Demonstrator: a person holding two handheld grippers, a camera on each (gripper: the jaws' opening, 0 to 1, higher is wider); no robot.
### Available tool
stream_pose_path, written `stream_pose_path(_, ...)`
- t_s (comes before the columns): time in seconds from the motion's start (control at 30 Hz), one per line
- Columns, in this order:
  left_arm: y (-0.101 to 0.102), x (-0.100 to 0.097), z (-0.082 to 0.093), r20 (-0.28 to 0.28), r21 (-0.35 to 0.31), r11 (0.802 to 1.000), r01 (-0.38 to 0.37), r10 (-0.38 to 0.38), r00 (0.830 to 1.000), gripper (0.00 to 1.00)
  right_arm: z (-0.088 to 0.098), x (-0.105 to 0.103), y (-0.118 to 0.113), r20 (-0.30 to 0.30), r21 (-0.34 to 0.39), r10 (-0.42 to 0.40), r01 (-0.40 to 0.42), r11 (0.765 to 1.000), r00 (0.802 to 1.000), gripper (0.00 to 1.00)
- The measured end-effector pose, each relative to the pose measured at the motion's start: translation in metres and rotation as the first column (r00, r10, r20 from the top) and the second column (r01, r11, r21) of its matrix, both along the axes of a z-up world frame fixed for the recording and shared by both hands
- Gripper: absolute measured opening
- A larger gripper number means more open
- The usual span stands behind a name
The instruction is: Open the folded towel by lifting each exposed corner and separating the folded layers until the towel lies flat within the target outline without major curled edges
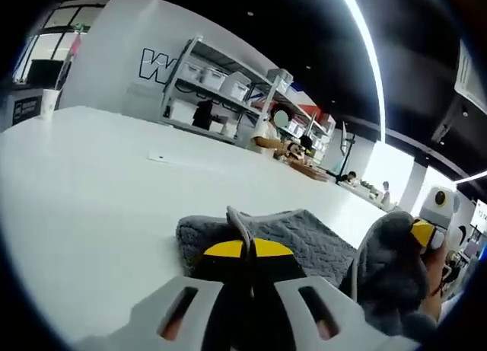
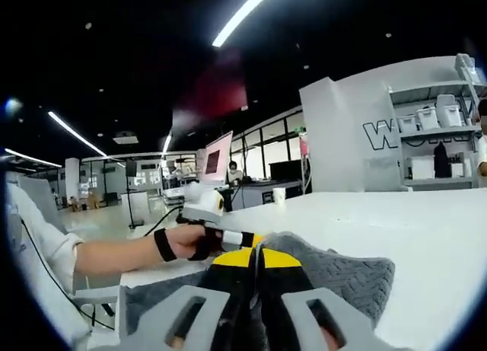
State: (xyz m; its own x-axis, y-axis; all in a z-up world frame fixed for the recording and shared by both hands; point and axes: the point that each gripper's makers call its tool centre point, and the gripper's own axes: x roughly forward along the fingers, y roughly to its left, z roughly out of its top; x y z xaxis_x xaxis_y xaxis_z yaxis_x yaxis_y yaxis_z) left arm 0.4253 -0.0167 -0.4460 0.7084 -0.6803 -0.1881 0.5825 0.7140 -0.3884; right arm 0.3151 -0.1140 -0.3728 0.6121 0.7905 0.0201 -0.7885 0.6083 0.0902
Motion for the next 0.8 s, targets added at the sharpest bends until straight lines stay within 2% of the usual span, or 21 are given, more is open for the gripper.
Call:
stream_pose_path(0.1,0.001,-0.001,0.0,0.023,0.041,0.999,-0.013,0.012,1.0,0.0,0.003,-0.009,0.001,0.013,0.002,0.012,-0.012,1.0,1.0,0.0)
stream_pose_path(0.17,-0.001,-0.003,0.001,0.019,0.033,0.999,-0.007,0.007,1.0,0.0,0.006,-0.015,0.001,0.052,-0.024,-0.004,0.005,1.0,0.999,0.0)
stream_pose_path(0.33,-0.003,-0.006,0.001,0.0,0.01,1.0,-0.002,0.002,1.0,0.0,0.017,-0.035,0.008,0.09,-0.031,0.034,-0.031,0.999,0.995,0.0)
stream_pose_path(0.37,-0.003,0.001,0.002,-0.001,0.005,1.0,0.004,-0.004,1.0,0.0,0.02,-0.038,0.008,0.096,-0.027,0.039,-0.037,0.999,0.995,0.0)
stream_pose_path(0.43,-0.004,0.001,0.003,-0.003,0.0,1.0,0.007,-0.007,1.0,0.0,0.024,-0.043,0.01,0.103,-0.011,0.058,-0.057,0.998,0.993,0.0)
stream_pose_path(0.5,-0.003,0.007,0.007,-0.004,-0.01,1.0,0.004,-0.004,1.0,0.0,0.028,-0.052,0.013,0.099,0.019,0.103,-0.105,0.994,0.99,0.0)
stream_pose_path(0.67,-0.002,0.013,0.014,0.003,-0.018,1.0,0.001,-0.001,1.0,0.0,0.031,-0.064,0.013,0.113,0.028,0.119,-0.122,0.992,0.986,0.0)
stream_pose_path(0.73,0.003,0.028,0.018,0.005,-0.026,1.0,-0.007,0.007,1.0,0.0,0.033,-0.069,0.012,0.116,0.04,0.135,-0.14,0.989,0.984,0.0)
stream_pose_path(0.8,0.005,0.034,0.021,0.002,-0.045,0.999,-0.011,0.011,1.0,0.0,0.036,-0.078,0.016,0.124,0.055,0.192,-0.2,0.978,0.973,0.0)
